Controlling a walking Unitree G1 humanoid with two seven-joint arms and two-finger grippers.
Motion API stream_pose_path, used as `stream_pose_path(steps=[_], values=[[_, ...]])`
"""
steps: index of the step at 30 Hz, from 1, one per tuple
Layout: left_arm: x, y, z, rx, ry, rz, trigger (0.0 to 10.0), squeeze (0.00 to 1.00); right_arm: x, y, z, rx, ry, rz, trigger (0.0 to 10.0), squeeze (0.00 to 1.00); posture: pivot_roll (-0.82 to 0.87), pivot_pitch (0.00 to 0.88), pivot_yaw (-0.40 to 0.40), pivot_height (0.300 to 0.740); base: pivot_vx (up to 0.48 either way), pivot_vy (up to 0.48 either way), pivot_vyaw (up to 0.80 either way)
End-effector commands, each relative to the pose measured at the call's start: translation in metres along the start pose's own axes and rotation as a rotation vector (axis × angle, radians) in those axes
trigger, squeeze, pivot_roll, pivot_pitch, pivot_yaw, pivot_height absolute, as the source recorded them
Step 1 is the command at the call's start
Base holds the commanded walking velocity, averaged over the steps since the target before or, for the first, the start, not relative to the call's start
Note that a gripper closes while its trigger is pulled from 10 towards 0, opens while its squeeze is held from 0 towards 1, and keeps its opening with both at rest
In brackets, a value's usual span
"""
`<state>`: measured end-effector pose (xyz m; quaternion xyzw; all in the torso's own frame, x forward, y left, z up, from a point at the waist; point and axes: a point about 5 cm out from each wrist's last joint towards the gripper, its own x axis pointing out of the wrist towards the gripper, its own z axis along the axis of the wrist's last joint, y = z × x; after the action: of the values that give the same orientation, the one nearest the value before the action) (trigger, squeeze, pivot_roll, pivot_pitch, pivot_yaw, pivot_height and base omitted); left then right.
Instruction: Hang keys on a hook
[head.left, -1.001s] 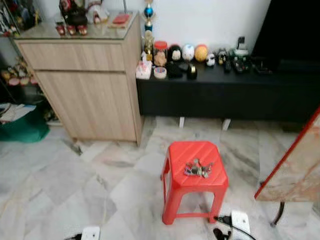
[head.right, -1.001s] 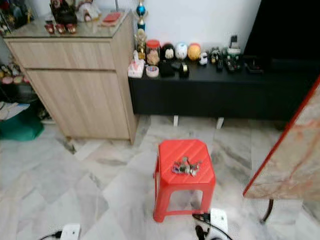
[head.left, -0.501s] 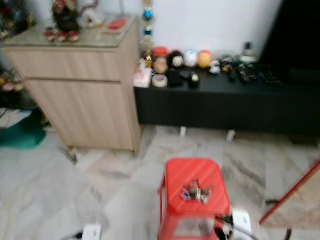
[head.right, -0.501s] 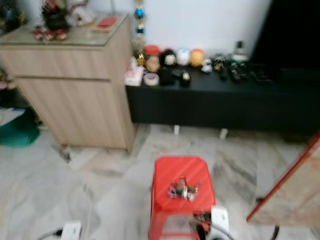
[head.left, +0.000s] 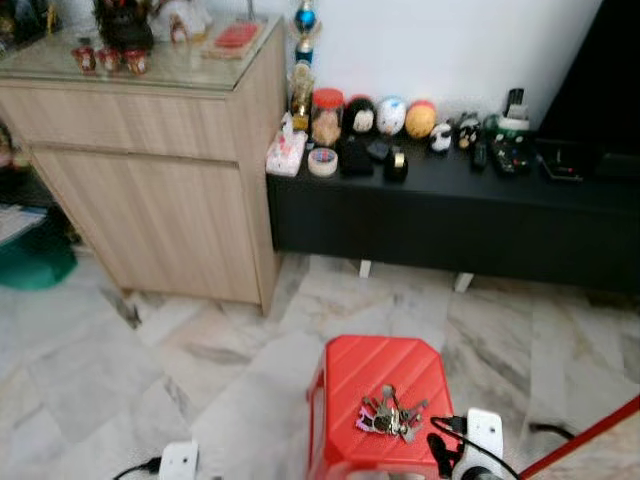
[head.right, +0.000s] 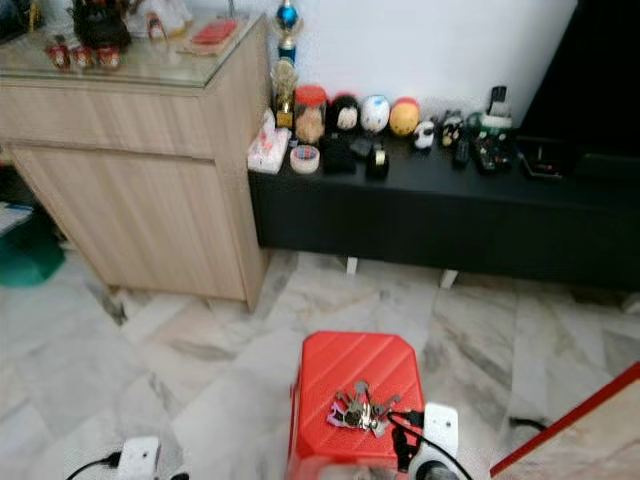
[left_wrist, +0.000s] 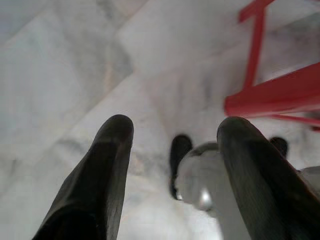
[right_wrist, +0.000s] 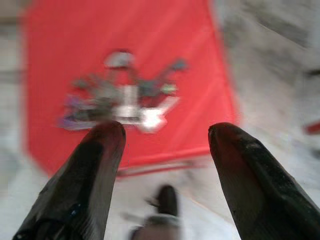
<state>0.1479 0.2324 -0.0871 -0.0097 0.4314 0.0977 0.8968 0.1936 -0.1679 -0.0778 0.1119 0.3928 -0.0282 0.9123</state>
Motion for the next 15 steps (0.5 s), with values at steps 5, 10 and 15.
stream_pose_path(steps=[5,10,15], values=[[0.001,0.001,0.034,-0.049,-0.240,-0.002,10.0,0.00,0.007,0.010,0.064,-0.058,-0.302,0.009,10.0,0.00,0.07,0.039,-0.031,0.740,0.000,0.000,0.00],[-0.003,0.005,0.068,-0.092,-0.463,-0.015,10.0,0.00,0.004,0.011,0.081,-0.059,-0.416,0.029,10.0,0.00,0.07,0.042,-0.036,0.740,0.000,0.000,0.00],[-0.015,-0.002,0.103,-0.040,-0.687,-0.056,10.0,0.00,0.000,0.021,0.099,-0.071,-0.533,0.061,10.0,0.00,0.06,0.038,-0.035,0.740,0.000,0.000,0.00]])
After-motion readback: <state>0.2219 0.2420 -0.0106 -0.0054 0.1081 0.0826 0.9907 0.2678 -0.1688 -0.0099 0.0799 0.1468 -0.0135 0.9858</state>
